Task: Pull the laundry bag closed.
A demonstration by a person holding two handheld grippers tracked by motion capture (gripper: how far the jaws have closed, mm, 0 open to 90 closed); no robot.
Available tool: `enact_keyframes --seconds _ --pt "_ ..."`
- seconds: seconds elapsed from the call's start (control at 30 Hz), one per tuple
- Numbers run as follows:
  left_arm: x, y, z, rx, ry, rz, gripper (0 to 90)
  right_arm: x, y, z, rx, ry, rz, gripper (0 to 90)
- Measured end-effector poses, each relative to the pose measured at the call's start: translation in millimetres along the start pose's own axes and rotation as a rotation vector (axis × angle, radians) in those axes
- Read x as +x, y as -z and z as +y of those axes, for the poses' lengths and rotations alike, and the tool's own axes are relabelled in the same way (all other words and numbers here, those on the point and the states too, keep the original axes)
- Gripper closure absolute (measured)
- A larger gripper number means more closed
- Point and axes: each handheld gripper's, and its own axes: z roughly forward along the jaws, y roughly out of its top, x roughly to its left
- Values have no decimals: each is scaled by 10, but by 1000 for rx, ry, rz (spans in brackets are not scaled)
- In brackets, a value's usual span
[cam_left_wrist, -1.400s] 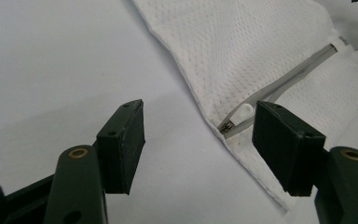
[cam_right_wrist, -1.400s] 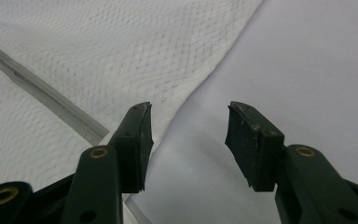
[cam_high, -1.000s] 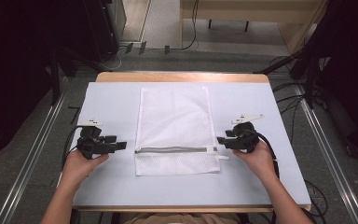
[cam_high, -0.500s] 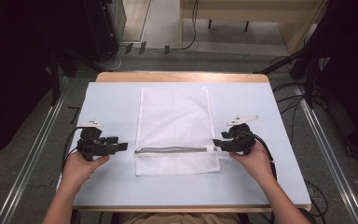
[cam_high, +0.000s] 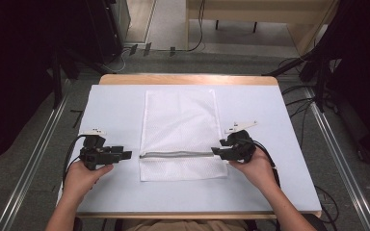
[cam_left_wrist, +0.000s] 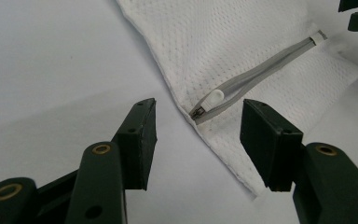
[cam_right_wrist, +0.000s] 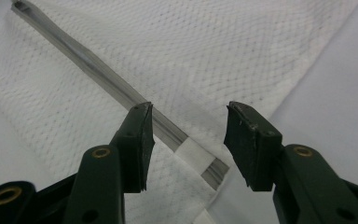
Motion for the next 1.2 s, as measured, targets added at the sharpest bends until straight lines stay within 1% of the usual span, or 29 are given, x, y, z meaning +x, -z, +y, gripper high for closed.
enact_keyframes --seconds 0.1,0.2,0.33,0.37,0.43,0.47,0.53,0.57,0.6,0.63,0.73,0.77,0.8,0.83,0.87,0.9,0.93,0.97,1.0,1.13,1.17,1.2 --pt "-1 -9 -17 2 -12 9 444 58 -29 30 2 13 16 530" --pt "-3 -1 -34 1 -3 9 441 121 -55 63 2 11 33 532" --pt "-10 1 -50 -1 -3 16 429 177 -91 92 5 15 52 538" --pt "-12 5 -61 -1 -9 16 425 216 -109 113 7 20 65 539" --pt "-27 4 -75 -6 -4 14 418 246 -134 139 5 37 74 541" --pt "-32 2 -82 -11 -13 11 413 261 -147 153 6 43 77 542" --pt "-36 -10 -83 -17 -31 23 411 289 -173 179 8 37 91 546" --pt "-28 -15 -79 -17 -27 17 411 297 -193 197 6 36 102 547" --pt "-22 -22 -78 -20 -9 8 409 311 -216 217 5 32 109 550" --pt "-14 -26 -84 -15 -4 6 407 329 -236 238 8 35 116 552" --pt "-5 -28 -103 0 -10 19 409 408 -287 294 15 60 126 560" --pt "-2 -27 -113 3 -9 19 409 408 -287 294 15 60 126 560" --pt "-2 -23 -122 4 -8 20 409 457 -318 332 15 71 148 561" --pt "-3 -16 -129 6 -7 20 409 482 -332 352 16 78 156 564" --pt "-8 -12 -139 4 -3 18 409 482 -332 352 16 78 156 564" --pt "-10 -6 -146 5 -6 17 408 539 -357 390 22 98 160 564" --pt "-11 1 -153 10 -12 22 408 539 -357 390 22 98 160 564" --pt "-13 1 -159 10 -15 21 408 591 -377 419 26 116 165 565" --pt "-19 5 -162 15 -16 22 408 612 -389 433 28 123 167 566" --pt "-21 19 -168 12 -19 22 404 653 -427 481 31 134 167 567" --pt "-19 24 -169 12 -20 22 398 675 -442 522 33 126 173 572" --pt "-11 27 -171 14 -20 17 398 675 -442 522 33 126 173 572"
